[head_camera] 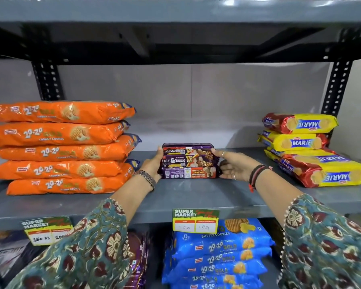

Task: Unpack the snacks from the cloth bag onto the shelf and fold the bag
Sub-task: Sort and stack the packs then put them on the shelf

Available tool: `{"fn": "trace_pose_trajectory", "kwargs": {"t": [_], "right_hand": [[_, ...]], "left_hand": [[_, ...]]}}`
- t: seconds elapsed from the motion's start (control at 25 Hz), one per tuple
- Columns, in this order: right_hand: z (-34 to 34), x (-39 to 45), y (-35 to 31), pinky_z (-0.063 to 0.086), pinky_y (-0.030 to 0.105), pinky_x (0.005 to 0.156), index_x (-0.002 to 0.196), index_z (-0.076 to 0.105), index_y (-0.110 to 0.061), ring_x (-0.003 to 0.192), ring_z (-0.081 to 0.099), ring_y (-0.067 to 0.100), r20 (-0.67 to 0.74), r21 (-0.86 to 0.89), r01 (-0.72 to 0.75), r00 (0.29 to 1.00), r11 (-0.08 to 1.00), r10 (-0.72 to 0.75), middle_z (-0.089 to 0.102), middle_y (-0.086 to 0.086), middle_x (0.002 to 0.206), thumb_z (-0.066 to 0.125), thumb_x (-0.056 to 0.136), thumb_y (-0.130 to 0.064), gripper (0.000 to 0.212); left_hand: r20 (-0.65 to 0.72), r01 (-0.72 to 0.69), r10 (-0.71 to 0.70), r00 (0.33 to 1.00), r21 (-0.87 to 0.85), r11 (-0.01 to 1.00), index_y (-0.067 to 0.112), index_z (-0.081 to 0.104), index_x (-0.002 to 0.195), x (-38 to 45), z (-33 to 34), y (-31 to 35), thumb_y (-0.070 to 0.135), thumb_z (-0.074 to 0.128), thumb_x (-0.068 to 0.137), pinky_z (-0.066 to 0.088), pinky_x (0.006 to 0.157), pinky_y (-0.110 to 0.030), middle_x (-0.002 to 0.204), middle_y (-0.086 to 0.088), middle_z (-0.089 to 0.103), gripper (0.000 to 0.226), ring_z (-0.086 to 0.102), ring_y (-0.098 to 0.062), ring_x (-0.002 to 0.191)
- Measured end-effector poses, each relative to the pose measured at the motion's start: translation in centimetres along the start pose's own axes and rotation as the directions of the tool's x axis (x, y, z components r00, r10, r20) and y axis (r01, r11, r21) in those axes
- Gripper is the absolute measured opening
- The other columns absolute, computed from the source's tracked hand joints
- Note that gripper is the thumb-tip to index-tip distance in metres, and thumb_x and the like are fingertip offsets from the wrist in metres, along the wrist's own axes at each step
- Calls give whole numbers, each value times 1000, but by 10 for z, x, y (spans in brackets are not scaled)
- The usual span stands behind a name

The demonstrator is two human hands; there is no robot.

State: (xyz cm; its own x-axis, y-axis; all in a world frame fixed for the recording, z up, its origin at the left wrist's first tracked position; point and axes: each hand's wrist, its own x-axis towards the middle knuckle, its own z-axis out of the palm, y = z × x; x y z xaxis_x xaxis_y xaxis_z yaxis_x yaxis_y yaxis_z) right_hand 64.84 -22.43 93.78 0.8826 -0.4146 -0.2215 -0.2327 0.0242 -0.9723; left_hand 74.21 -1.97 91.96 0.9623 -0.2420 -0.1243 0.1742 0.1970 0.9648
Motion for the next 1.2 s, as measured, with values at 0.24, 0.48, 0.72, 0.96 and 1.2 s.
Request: {"fn": "trace_pose_trajectory", "kwargs": {"t": [0.24,0.48,0.72,0.96,1.2], "right_hand": [[-19,-17,9,51,38,80,137,39,-1,110,57,34,-62,43,35,998,998,-32,52,21,130,68,84,-39,71],[-71,-77,33,52,35,83,108,61,-17,111,59,22,-117,13,95,989,995,-93,64,5,116,68,84,-36,31],[-145,-198,94,50,27,68,110,63,-20,95,64,14,-217,29,114,971,993,-105,70,-1,107,62,89,-33,25],[-252,-370,242,48,29,78,98,65,-20,95,63,14,-463,105,-17,884,994,64,68,1,107,58,91,-28,13],[-319,-551,387,43,28,73,107,63,-14,97,58,20,-727,269,-131,622,954,291,66,6,105,54,93,-17,17]], "left_hand": [[-90,-25,22,996,-28,999,1,45,127,-11,-1,-2,36,50,92,45,97,-42,131,-16,54,49,56,-28,114],[-75,-9,5,997,-55,998,7,46,126,-79,8,-18,9,40,93,38,100,-34,97,-8,55,34,53,-20,88],[310,47,-45,950,0,999,7,42,133,-186,74,-62,12,33,97,40,99,-36,130,-10,53,38,49,-28,122],[662,203,-331,672,266,942,15,52,113,-309,182,-199,18,35,96,54,72,-25,97,2,66,24,67,-14,82],[627,308,-716,305,647,698,20,55,95,-433,255,-389,20,33,97,46,72,-27,60,10,72,21,68,-5,54]]}}
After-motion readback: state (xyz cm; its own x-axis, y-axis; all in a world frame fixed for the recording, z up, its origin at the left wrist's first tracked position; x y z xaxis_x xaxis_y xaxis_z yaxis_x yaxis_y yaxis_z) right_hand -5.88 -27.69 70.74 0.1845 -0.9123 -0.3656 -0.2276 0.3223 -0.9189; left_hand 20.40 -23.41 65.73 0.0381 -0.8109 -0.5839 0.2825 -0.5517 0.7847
